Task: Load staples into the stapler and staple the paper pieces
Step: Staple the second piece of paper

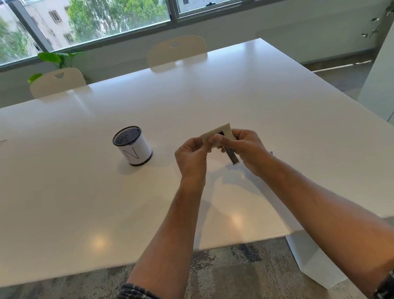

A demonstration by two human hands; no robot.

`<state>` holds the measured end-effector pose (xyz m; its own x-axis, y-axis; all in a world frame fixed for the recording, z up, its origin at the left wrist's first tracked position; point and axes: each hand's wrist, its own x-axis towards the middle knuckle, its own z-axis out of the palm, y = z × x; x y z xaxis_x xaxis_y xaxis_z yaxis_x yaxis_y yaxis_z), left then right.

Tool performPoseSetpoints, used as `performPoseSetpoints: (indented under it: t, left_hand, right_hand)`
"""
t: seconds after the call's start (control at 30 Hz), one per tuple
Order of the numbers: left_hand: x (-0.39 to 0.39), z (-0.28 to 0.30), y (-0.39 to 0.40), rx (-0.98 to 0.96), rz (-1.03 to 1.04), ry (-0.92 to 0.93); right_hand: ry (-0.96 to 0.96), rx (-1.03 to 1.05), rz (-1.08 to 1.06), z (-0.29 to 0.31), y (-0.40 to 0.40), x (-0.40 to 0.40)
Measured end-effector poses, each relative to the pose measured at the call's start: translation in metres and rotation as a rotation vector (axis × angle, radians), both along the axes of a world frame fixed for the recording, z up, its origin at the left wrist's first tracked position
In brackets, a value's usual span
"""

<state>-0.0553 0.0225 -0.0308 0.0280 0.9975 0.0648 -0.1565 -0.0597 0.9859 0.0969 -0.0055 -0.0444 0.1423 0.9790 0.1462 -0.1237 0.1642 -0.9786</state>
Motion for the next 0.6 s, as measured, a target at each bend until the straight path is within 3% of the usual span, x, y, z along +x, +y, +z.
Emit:
performPoseSetpoints:
  t: [0.27,0.6]
  left_hand:
    - [0.0059,0.0006,-0.0023,-0.089,0.045,-0.045]
    - [-0.0001,0.0039,0.0019,-0.148,-0.062,0.006]
  right_hand:
    - [0.054,-0.075,-0.056,-0.0048,-0.0006,-0.0093]
    - [0.066,-0.105,-0.096,-0.0036,-0.0011,-0.0055]
